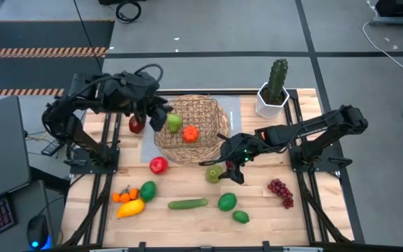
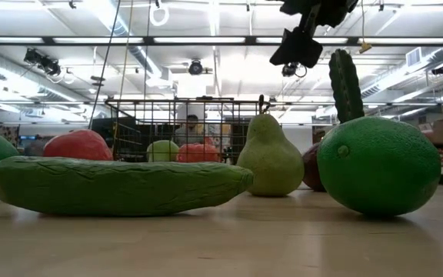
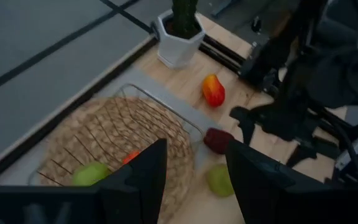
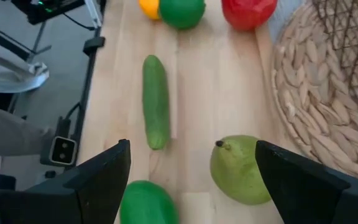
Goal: Build produce basket
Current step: Put the pear into the gold wire basket
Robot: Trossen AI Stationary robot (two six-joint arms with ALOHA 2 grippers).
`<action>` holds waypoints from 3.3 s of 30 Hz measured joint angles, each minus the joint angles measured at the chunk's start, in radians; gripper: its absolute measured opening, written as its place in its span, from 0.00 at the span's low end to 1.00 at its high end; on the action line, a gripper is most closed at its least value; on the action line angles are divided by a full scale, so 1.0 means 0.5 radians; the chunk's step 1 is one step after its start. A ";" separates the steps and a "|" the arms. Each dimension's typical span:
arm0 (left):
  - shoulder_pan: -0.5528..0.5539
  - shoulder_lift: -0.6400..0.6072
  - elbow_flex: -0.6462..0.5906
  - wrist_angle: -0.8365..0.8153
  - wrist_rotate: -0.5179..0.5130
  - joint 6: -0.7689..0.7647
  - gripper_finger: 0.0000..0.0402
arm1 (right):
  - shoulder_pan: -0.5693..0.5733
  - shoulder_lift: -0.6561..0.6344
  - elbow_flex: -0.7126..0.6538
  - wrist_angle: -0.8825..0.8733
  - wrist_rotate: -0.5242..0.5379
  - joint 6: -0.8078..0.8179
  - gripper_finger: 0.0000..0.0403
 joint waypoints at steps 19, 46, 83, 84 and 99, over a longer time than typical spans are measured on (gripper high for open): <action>-0.195 0.158 -0.022 0.280 -0.216 -0.331 0.43 | 0.018 0.000 -0.084 0.242 0.103 -0.074 0.86; -0.281 0.157 -0.023 0.526 -0.141 -0.088 0.43 | 0.215 0.123 -0.233 0.481 0.624 -0.092 0.86; -0.285 0.157 -0.021 0.445 -0.141 -0.089 0.43 | 0.217 0.262 -0.233 0.564 0.629 -0.074 0.35; -0.285 0.157 -0.021 0.445 -0.140 -0.089 0.43 | 0.217 0.262 -0.233 0.561 0.628 -0.077 0.35; -0.285 0.158 -0.021 0.390 -0.141 -0.100 0.43 | 0.213 0.325 -0.232 0.581 0.614 -0.122 0.40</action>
